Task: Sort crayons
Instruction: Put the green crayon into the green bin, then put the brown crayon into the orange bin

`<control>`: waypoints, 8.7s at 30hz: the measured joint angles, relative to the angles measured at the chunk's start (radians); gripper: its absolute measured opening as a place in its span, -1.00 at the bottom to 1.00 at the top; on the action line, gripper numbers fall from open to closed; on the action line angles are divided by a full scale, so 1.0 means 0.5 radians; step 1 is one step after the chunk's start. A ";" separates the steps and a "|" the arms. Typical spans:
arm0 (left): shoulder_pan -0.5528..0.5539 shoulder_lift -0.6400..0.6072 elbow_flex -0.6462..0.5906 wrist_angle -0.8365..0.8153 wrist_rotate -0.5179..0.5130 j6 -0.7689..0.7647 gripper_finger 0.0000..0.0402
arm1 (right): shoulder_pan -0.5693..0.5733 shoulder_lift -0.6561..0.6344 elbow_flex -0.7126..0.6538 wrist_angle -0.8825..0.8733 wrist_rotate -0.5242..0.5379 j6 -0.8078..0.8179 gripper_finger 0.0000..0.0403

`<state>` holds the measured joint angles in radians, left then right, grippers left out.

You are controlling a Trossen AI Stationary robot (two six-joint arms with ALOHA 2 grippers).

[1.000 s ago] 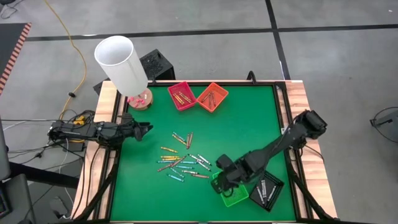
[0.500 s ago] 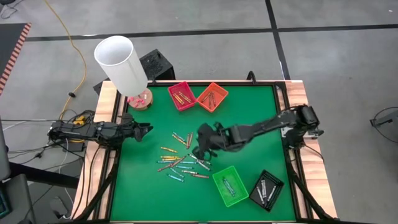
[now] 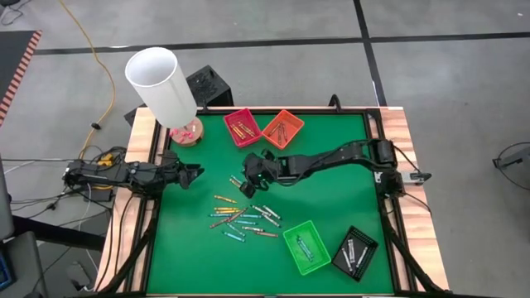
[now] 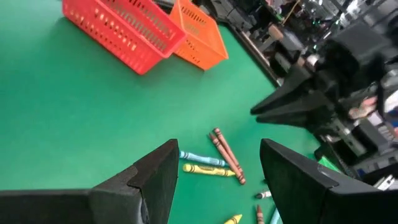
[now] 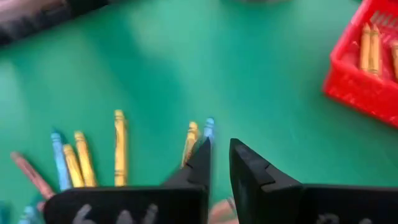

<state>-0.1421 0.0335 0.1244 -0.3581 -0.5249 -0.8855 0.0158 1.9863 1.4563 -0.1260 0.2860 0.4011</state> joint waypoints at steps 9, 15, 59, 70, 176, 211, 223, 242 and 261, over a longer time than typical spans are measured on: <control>-0.001 0.062 -0.003 -0.016 0.097 0.003 0.07 | -0.014 0.329 0.384 -0.133 0.044 -0.278 -0.72; 0.000 0.130 -0.006 -0.007 0.161 0.000 0.07 | -0.018 0.439 0.470 -0.230 0.047 -0.302 -0.67; 0.000 0.159 -0.010 -0.014 -0.283 0.192 0.07 | -0.019 0.458 0.414 -0.349 0.000 -0.290 -0.46; 0.000 0.160 -0.010 -0.015 -0.342 0.194 0.07 | 0.010 0.458 0.416 -0.205 0.003 -0.302 -0.46; -0.001 0.159 -0.010 -0.018 -0.325 0.178 0.07 | 0.085 0.472 0.382 -0.291 -0.062 -0.170 -0.98; 0.000 0.160 -0.010 -0.015 -0.209 0.131 0.07 | 1.199 -0.202 0.384 -2.101 -0.044 2.356 -0.99; 0.000 0.160 -0.010 -0.015 -0.287 0.131 0.07 | 1.433 -0.202 0.315 -2.119 0.052 2.849 -0.99; 0.000 0.159 -0.010 -0.017 -0.274 0.117 0.07 | 1.362 -0.199 -0.024 -1.688 -0.108 2.674 -0.80; -0.001 0.159 -0.010 -0.016 -0.250 0.105 0.07 | 1.204 -0.206 0.356 -2.046 -0.569 2.070 -0.66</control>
<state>-0.1424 0.1131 0.1196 -0.3659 -0.6500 -0.8332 0.6176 1.8835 1.6345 -1.1489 0.0015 1.4359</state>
